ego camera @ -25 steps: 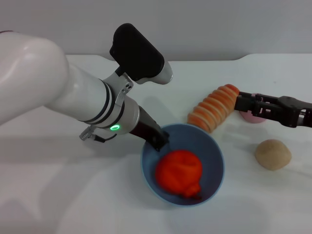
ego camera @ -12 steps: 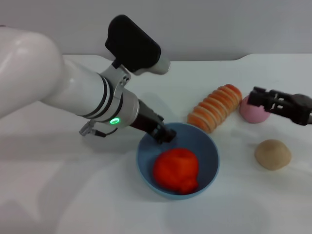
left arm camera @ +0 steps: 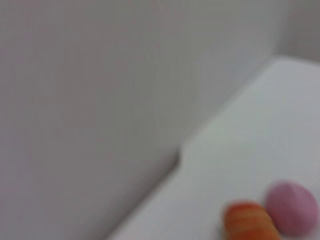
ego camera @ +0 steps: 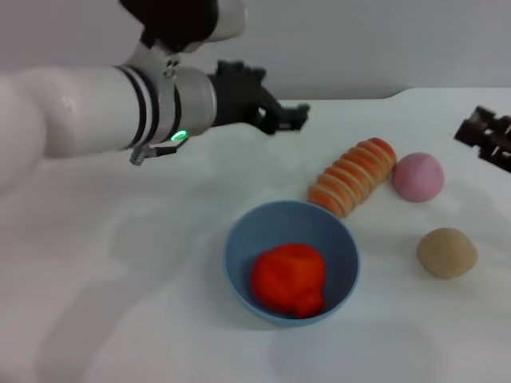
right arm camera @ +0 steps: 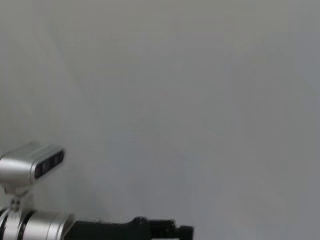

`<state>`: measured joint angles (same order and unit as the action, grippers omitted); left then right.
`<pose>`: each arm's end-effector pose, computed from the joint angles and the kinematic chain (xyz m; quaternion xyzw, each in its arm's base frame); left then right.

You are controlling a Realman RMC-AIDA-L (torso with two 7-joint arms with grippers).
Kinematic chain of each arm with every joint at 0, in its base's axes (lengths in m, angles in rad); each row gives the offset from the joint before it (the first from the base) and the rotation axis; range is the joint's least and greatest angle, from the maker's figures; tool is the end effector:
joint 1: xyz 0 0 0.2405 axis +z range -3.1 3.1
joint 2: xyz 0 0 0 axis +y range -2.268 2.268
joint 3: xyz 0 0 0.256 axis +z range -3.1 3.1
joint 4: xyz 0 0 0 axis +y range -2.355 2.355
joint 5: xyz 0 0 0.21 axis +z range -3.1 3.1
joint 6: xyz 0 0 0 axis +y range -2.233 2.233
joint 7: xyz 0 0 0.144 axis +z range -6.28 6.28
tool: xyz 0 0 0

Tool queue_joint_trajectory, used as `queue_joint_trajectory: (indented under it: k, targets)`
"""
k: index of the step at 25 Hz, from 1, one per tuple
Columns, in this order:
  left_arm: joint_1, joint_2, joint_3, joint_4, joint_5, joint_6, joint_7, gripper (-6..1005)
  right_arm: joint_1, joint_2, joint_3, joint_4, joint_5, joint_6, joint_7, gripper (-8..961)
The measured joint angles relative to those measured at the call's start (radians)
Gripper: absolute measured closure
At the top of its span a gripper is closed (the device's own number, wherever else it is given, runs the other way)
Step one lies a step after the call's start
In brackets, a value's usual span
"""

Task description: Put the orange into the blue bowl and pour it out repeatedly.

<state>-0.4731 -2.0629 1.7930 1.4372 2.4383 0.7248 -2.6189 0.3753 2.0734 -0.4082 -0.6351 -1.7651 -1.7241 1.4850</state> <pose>-0.1076 0.3743 -0.0469 -0.9280 -0.1750 -0.0733 0.3207 0.2974 0.2931 0.0598 -0.8159 0.3144 0.4340 0.2171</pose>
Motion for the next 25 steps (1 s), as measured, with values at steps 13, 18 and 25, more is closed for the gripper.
queue_joint_trajectory:
  k: [13, 18, 25]
  targets:
    - [0.233, -0.003, 0.367, -0.305, -0.002, -1.207, 0.020, 197, -0.044, 0.003, 0.102, 0.354, 0.297, 0.272, -0.695, 288]
    - [0.234, -0.007, 0.442, -0.419, -0.030, -1.388, 0.010, 197, -0.065, 0.003, 0.136, 0.539, 0.518, 0.275, -1.032, 288]
    - [0.225, -0.007, 0.505, -0.502, -0.101, -1.435, -0.021, 198, -0.082, 0.003, 0.127, 0.634, 0.635, 0.268, -1.107, 287]
